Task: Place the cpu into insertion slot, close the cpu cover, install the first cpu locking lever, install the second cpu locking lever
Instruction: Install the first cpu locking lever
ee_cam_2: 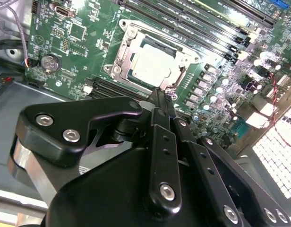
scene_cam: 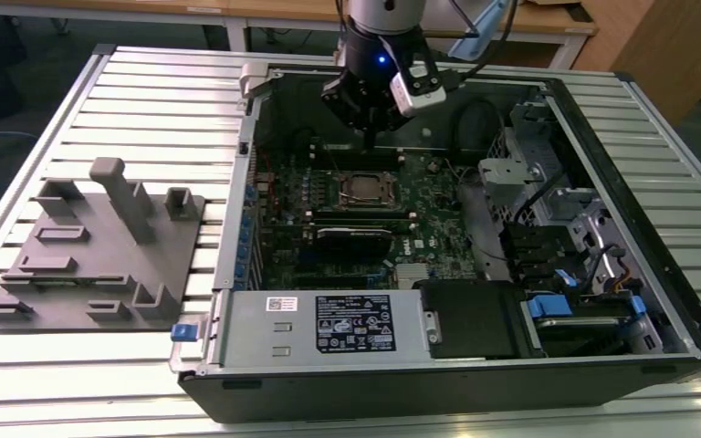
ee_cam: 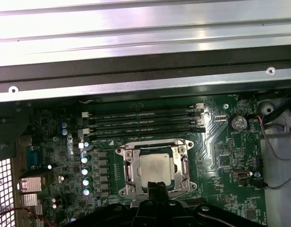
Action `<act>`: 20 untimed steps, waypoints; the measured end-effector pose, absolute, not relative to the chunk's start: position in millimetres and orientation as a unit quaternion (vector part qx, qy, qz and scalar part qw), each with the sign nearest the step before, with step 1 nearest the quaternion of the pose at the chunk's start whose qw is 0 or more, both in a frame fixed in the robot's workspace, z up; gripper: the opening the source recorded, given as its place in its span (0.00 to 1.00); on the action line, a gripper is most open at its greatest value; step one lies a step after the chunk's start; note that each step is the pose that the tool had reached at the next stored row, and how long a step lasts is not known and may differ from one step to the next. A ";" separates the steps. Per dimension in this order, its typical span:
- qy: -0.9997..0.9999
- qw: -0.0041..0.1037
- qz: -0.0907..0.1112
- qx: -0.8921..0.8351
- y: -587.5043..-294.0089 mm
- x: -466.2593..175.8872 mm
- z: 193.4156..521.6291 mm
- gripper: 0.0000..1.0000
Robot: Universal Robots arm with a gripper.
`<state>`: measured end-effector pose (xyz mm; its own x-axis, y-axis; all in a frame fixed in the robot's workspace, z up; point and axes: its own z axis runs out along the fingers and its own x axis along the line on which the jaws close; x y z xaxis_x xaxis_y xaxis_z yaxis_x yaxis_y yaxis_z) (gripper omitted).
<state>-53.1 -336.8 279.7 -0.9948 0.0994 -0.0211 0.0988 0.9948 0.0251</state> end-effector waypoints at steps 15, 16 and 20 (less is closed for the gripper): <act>0.999 0.011 0.012 0.050 -336.8 -73.1 272.3 0.10; 0.999 0.011 0.012 0.050 -336.8 -73.3 271.6 0.10; 0.999 0.011 0.012 0.050 -336.8 -74.1 269.6 0.10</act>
<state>-74.1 -336.8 269.6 -0.9948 0.0992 -0.0212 0.0987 0.9948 0.0253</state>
